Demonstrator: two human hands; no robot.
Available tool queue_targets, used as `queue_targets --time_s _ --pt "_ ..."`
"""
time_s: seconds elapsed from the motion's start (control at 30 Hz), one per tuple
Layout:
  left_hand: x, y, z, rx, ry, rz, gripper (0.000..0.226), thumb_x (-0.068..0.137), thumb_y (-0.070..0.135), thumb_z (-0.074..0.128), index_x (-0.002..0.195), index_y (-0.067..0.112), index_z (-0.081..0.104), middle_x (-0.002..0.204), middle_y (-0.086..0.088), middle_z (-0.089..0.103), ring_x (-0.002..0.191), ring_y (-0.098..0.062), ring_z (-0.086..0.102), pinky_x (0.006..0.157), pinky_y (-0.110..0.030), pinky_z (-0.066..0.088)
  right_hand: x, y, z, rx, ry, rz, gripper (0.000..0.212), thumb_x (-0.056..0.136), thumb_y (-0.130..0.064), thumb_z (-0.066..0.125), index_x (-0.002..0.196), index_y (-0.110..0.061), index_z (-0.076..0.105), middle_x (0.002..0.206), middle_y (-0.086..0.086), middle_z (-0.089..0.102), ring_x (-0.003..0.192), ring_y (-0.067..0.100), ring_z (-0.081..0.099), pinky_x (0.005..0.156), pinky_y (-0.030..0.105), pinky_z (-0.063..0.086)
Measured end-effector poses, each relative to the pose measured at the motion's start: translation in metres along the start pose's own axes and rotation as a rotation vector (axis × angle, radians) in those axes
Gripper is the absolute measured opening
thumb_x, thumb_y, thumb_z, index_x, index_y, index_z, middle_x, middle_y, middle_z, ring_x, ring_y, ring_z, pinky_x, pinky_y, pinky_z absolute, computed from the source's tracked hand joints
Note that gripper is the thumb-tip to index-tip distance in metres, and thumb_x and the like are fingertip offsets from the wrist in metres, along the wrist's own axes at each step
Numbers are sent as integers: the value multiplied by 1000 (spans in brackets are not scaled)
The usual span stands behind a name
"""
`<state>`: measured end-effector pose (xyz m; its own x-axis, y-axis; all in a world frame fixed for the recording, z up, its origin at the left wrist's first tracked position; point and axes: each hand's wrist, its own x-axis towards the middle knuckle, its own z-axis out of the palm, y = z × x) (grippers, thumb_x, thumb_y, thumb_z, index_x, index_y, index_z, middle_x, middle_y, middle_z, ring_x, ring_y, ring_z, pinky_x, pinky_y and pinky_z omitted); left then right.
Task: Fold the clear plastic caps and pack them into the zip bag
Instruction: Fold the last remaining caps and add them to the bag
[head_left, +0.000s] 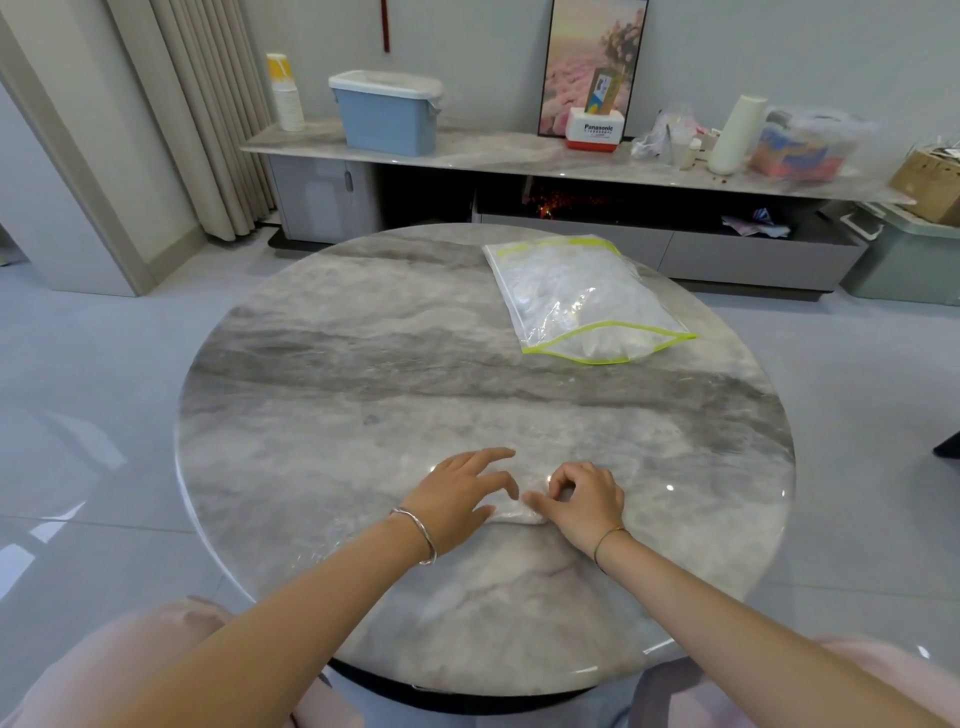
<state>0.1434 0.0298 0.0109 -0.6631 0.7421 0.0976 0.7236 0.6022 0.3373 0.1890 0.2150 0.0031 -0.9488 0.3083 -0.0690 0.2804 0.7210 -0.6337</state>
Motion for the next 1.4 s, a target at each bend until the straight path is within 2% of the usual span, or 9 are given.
queue_targets --time_s 0.13,0.27,0.5,0.67,0.83,0.9,1.0,1.13,1.4 --pt "0 -3 1 22 -40 -113 34 97 30 44 130 33 49 143 9 38 122 -14 44 97 -22 30 0 -1 -7 195 56 -79 21 77 -23 74 72 -28 53 89 -11 54 94 11 45 94 34 37" --pt "0 -8 -1 -4 -25 -228 29 96 37 45 122 30 56 117 6 56 105 -14 53 86 -23 36 -10 -3 -12 -9 117 -481 3 82 -24 63 83 -25 61 90 -13 52 90 5 46 89 16 27" --pt "-5 -4 1 -106 11 -339 19 88 39 58 102 26 58 88 13 57 75 -6 49 66 -19 36 -27 1 -2 -308 -55 -782 27 80 -40 55 97 -23 66 103 -12 61 99 6 50 96 16 25" --pt "-9 -4 -3 37 87 -149 30 82 31 68 107 23 53 110 7 46 92 -13 49 68 -19 31 -25 3 0 -431 -125 -779 35 78 -52 55 102 -26 61 109 -11 58 105 6 45 101 19 18" --pt "-9 -12 -4 182 106 120 34 66 19 80 97 29 68 102 8 67 89 -16 64 72 -27 48 -22 2 2 -399 -102 -784 41 81 -51 54 111 -24 57 110 -11 57 106 5 44 101 14 14" --pt "-13 -12 -7 174 49 84 28 86 34 53 109 27 66 109 8 66 103 -16 58 87 -28 42 -21 4 4 -401 -105 -783 46 82 -52 51 117 -23 56 113 -11 57 109 7 45 102 14 15" --pt "-17 -14 -7 115 2 -12 67 79 62 19 121 28 59 121 11 59 114 -11 49 97 -23 29 -19 2 7 -373 -86 -768 39 81 -48 48 108 -22 59 106 -10 58 102 9 49 98 15 21" --pt "-18 -12 -9 189 -77 1 78 68 80 33 125 30 52 124 15 53 115 -8 44 101 -23 27 -16 0 13 -321 -44 -735 18 80 -31 52 91 -20 62 89 -9 59 86 9 50 87 19 30" --pt "-7 -13 -9 131 -62 -191 40 89 51 50 112 20 60 120 7 57 111 -15 48 90 -24 32 -9 -6 6 -27 -65 -308 19 89 -34 62 74 -22 65 82 -12 58 86 8 49 83 20 30"
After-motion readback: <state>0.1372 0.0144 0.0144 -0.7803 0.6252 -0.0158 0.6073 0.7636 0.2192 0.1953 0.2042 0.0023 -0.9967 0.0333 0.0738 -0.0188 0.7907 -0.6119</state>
